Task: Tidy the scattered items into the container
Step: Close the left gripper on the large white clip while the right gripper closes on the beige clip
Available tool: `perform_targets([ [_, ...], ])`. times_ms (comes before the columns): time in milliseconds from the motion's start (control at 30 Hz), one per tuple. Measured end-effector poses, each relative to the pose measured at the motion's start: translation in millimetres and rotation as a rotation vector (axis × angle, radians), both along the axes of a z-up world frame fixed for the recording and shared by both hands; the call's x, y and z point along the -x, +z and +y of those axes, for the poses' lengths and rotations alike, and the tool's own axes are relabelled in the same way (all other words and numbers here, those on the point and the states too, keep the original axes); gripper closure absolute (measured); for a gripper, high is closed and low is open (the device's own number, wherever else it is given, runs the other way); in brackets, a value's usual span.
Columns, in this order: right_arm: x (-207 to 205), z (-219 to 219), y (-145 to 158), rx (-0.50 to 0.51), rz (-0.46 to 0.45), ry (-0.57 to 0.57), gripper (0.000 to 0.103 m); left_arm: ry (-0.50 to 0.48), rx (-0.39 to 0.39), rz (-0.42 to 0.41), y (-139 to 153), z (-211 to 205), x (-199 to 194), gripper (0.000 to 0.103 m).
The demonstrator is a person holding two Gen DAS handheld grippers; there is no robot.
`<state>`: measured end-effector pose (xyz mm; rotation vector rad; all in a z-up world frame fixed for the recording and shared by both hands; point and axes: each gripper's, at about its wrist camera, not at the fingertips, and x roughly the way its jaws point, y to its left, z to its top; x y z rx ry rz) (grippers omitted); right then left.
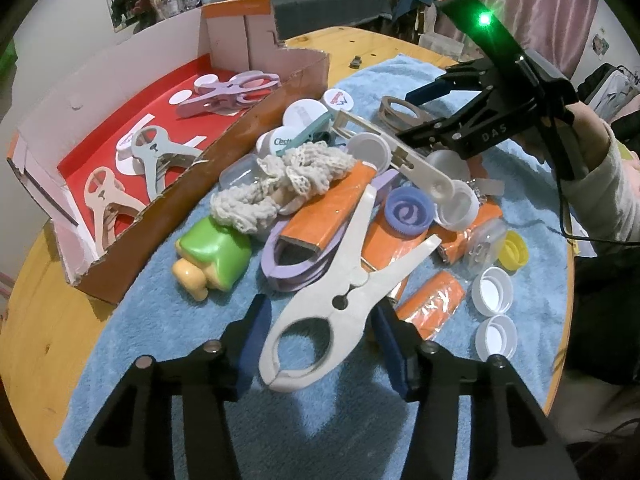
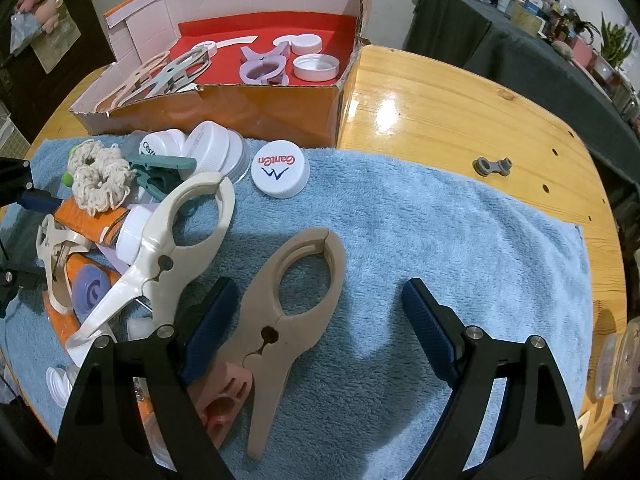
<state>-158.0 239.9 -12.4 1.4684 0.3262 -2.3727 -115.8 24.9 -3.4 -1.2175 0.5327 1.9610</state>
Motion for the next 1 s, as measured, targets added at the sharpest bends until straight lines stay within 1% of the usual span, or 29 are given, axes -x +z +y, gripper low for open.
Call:
perform_targets([
  [400, -0.5, -0.4, -0.2, -0.001, 0.000, 0.001, 0.018, -0.005, 0.025, 0.025, 2.4, 1.2, -8.0, 0.052],
  [533, -0.1, -0.1, 0.0, 0.000, 0.004, -0.001, 0.018, 0.009, 0.035, 0.034, 4.2, -1.1, -10.4, 0.053],
  [767, 0.6, -3.7, -0.9, -0.003, 0.011, -0.001, 0.018, 0.046, 0.023, 0.049, 8.3, -7.6, -16.2, 0.054],
  [1000, 0.9, -4.2, -0.9, -0.002, 0.012, -0.002, 0.018, 0.062, 0.017, 0.042, 7.3, -11.4, -19.2, 0.055],
])
